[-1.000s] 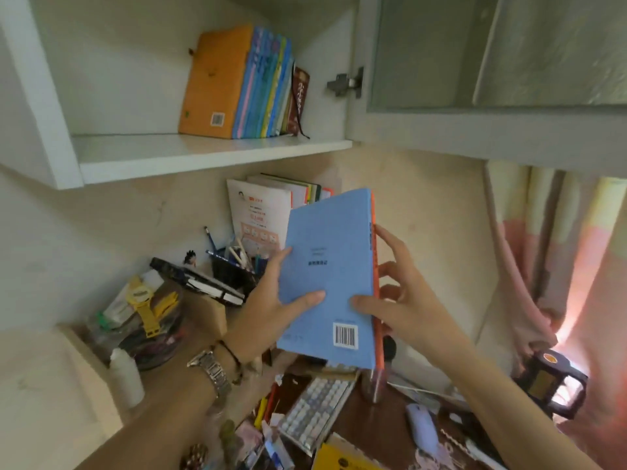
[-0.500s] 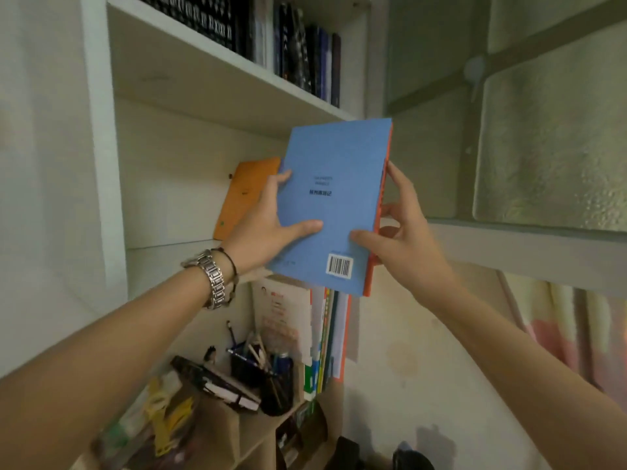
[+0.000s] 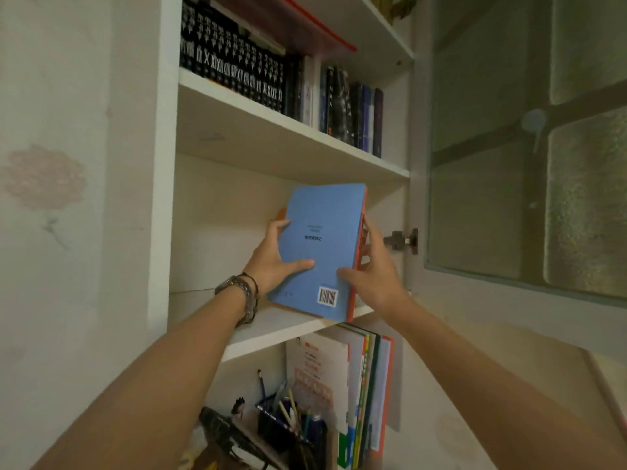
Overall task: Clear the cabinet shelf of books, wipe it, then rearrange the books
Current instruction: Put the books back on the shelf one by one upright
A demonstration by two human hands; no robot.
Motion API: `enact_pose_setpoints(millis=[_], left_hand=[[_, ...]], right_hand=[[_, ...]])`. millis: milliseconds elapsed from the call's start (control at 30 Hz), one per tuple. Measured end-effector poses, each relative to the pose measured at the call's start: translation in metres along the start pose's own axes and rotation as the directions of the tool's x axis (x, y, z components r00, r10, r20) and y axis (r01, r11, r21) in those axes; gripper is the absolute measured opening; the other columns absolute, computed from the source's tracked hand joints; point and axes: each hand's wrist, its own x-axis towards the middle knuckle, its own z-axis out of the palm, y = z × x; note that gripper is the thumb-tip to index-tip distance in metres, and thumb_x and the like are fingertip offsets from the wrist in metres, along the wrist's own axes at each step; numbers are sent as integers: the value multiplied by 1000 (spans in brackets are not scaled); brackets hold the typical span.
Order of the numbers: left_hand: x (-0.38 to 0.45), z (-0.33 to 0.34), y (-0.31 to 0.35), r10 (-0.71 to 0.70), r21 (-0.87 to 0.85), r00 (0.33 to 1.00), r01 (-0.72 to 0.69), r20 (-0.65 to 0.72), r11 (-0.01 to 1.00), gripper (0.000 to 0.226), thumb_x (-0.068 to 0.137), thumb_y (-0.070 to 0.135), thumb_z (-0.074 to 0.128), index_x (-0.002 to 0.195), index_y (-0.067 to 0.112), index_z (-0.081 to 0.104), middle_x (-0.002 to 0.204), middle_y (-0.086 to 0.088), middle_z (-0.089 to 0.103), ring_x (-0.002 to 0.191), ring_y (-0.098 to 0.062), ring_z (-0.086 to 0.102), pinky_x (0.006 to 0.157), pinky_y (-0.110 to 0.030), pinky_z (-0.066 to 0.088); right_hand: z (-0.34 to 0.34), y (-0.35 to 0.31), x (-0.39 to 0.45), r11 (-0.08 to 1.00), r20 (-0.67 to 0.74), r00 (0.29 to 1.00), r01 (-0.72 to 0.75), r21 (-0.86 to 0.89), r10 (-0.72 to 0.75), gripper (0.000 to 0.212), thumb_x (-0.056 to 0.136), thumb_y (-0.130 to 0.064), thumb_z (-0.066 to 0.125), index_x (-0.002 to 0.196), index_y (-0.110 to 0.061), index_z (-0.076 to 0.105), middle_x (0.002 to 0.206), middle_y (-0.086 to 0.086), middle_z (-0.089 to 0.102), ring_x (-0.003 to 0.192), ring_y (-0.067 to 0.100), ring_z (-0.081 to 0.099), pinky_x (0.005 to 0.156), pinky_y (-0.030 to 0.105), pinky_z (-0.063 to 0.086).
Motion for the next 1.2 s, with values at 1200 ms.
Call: enact_pose_setpoints(millis=[1200], left_hand=[[38,7,-69,-383,464,919,299,96,834,81,85,33,69,146,19,17,137,-13,43,119,-29,51,103,-37,42]], right_hand=[[81,64,56,948,5,999,-41,-315,45,99,80,-8,73,152,-32,8,132,2,52,115,21,55,87,43,54]])
